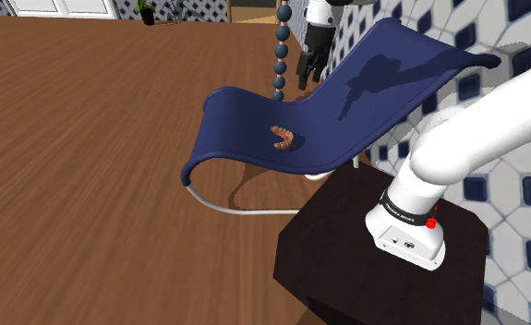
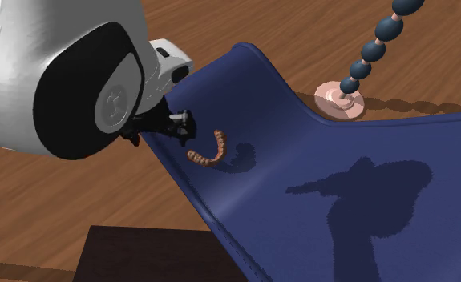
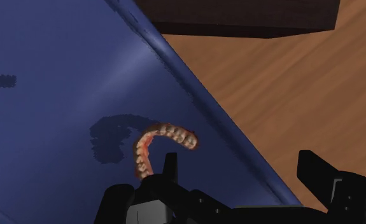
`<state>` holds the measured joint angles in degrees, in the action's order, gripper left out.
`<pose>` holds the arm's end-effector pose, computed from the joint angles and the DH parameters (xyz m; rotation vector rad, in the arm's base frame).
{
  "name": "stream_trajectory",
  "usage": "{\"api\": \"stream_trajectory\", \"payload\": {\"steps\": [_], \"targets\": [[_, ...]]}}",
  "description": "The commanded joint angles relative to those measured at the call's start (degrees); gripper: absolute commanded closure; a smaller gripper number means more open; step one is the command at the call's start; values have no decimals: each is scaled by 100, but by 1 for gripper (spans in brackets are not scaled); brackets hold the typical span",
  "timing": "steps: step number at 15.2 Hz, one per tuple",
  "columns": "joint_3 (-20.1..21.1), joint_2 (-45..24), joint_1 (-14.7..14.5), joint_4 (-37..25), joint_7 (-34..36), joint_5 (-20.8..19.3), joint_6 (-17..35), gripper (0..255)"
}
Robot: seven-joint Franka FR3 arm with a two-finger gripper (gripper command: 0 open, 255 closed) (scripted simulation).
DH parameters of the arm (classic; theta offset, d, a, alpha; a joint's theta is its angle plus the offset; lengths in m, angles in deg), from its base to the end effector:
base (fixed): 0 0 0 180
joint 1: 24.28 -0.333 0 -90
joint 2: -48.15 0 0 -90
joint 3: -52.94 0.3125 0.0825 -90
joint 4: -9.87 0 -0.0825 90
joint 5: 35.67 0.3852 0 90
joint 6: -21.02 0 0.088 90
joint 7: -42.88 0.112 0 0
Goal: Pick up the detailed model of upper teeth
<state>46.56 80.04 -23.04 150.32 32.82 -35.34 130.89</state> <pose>0.3837 -0.0535 0.4862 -3.0794 -0.0875 -0.0449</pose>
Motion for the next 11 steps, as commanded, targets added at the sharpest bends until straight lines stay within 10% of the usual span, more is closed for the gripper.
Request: {"api": "stream_trajectory", "payload": {"steps": [1, 11], "targets": [[-135, -351, 22, 61, -168, 0, 407, 0], [-675, -2352, 9, -163, -1079, 424, 2046, 0]]}}
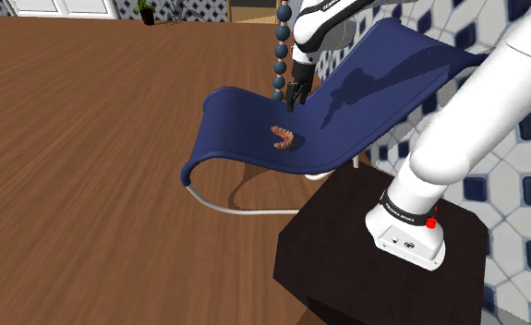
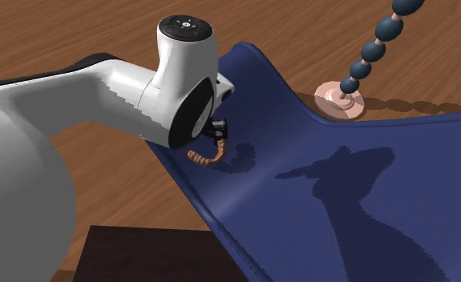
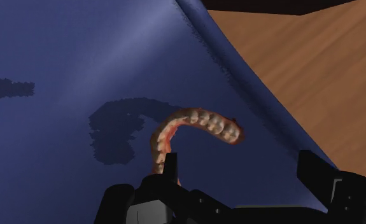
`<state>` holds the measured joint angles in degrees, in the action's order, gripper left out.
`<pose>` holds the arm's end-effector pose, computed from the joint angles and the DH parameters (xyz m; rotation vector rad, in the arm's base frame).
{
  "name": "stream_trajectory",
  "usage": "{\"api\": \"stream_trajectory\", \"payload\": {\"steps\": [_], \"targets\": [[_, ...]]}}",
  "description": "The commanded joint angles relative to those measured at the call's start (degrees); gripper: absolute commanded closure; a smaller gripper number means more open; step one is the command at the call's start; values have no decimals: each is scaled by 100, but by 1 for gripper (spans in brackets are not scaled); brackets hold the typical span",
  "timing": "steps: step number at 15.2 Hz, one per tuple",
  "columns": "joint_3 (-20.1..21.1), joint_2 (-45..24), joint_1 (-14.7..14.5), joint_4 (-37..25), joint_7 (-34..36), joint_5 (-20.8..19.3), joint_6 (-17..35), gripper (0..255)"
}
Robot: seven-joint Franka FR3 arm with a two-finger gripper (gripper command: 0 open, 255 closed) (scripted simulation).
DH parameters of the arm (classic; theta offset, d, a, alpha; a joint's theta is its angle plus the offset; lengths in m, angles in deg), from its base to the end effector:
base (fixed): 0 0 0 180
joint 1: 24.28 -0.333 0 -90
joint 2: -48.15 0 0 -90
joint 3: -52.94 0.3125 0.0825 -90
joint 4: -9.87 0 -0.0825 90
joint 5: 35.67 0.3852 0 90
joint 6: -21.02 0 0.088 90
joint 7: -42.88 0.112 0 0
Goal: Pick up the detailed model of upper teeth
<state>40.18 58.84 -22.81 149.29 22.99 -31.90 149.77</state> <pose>0.4498 -0.1114 0.3648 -3.0503 -0.0935 -0.0337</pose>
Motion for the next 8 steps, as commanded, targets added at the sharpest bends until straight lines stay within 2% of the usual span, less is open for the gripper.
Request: {"api": "stream_trajectory", "payload": {"steps": [1, 8], "targets": [[-78, -456, -17, -128, -211, 170, 293, 0], [-156, -2087, 109, -835, -1100, 985, 1018, 0]]}}
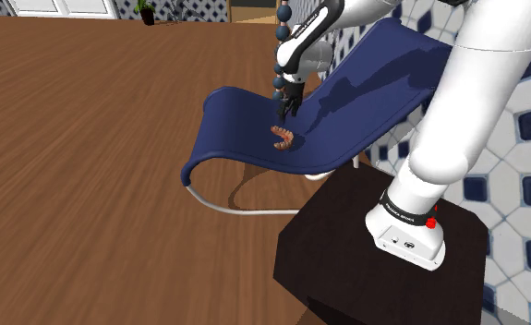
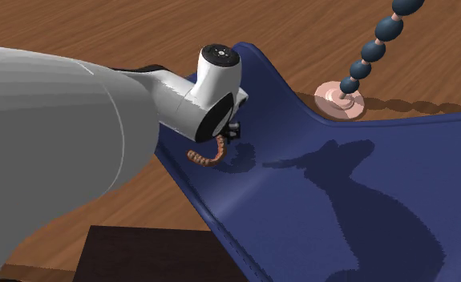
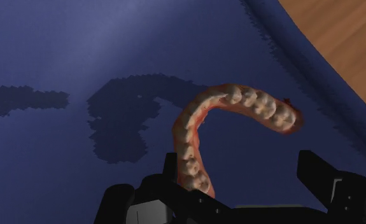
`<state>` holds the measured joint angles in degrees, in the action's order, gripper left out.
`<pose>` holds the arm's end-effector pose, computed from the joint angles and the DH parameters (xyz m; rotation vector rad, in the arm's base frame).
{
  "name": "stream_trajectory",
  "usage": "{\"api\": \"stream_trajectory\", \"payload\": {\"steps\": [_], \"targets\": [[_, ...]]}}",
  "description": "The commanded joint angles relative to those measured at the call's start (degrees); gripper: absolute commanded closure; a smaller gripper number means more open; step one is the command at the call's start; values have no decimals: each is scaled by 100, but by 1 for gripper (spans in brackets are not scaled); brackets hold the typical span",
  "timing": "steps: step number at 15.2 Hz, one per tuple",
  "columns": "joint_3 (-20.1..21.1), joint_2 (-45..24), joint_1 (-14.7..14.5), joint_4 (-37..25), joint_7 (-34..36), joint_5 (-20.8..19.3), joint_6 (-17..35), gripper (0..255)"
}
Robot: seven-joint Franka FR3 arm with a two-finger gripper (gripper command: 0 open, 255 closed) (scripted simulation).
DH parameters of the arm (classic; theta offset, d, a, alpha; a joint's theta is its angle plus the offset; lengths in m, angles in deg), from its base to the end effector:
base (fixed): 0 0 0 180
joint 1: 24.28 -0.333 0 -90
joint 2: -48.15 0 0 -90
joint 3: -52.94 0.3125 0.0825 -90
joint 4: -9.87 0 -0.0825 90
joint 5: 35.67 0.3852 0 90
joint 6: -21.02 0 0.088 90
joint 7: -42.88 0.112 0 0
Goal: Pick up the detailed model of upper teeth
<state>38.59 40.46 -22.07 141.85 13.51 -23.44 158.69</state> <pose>0.4991 -0.1468 0.2787 -3.0294 -0.0987 -0.0248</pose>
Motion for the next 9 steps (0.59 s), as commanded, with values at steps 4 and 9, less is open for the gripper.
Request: {"api": "stream_trajectory", "payload": {"steps": [4, 9], "targets": [[131, -1182, 249, -664, -607, 591, 366, 0], [224, -1472, 318, -698, -743, 748, 605, 0]]}}
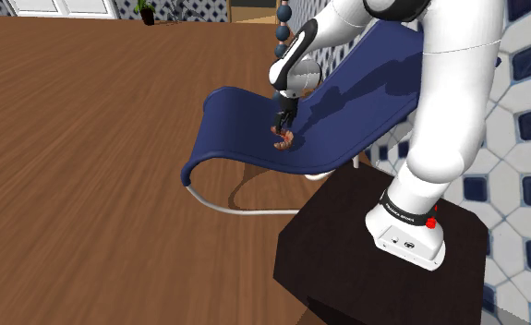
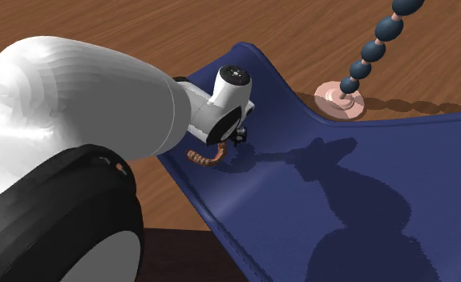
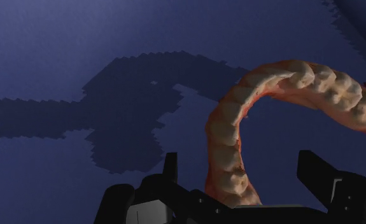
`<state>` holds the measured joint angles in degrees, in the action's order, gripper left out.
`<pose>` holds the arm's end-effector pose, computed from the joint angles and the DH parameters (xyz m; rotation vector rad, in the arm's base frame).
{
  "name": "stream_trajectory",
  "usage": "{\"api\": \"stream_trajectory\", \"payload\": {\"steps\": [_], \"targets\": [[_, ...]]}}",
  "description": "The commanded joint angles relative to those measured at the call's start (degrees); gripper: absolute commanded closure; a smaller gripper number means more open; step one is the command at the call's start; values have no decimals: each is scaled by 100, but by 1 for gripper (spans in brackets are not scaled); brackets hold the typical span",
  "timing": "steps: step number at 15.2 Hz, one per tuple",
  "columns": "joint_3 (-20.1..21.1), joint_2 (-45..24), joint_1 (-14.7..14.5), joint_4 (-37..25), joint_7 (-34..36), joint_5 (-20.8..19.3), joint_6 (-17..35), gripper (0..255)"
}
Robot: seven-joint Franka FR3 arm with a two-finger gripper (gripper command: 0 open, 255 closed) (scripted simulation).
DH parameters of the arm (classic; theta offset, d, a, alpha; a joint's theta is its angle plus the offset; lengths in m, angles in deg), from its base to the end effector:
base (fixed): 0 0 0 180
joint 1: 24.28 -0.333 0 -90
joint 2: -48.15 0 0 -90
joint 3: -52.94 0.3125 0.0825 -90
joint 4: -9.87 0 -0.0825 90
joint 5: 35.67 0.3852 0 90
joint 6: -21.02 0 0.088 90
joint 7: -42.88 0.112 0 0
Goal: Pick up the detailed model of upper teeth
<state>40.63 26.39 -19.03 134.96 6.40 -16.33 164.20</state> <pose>0.5271 -0.1701 0.2026 -3.0165 -0.1014 -0.0182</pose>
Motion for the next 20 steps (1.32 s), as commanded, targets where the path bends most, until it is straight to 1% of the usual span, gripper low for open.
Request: {"api": "stream_trajectory", "payload": {"steps": [1, 3, 5, 6, 15, 20], "targets": [[42, -133, 29, -16, -64, 75, 111, 0], [100, -308, 69, -40, -145, 170, 255, 0], [101, -308, 70, -40, -144, 169, 255, 0], [100, -298, 66, -29, -142, 168, 258, 255], [101, -308, 70, -40, -144, 169, 255, 255], [-12, 29, -7, -1, 12, -14, -28, 255]]}}
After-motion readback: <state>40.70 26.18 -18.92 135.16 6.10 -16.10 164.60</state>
